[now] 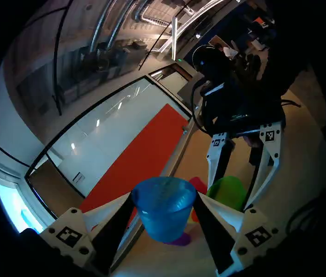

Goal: Pour water

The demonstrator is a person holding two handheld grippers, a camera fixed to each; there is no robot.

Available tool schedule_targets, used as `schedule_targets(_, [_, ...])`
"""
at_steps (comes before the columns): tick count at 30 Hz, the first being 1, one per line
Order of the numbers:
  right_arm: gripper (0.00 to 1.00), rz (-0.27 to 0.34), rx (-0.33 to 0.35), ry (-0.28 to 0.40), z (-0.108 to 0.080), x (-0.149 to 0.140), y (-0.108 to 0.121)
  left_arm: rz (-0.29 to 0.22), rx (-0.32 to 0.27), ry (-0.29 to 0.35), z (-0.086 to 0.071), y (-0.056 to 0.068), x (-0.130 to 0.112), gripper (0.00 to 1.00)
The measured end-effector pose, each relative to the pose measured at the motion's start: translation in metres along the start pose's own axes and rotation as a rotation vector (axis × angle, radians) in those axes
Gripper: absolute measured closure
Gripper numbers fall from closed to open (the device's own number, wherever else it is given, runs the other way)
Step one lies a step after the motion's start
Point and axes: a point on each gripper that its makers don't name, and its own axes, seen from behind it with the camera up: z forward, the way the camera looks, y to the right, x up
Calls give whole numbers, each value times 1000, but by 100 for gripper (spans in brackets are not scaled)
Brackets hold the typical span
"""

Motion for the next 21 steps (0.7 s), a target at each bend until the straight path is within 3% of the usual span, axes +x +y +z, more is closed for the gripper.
schedule_targets(21, [9, 5, -1, 17, 4, 2, 1, 65, -4, -6, 6, 0, 2, 13])
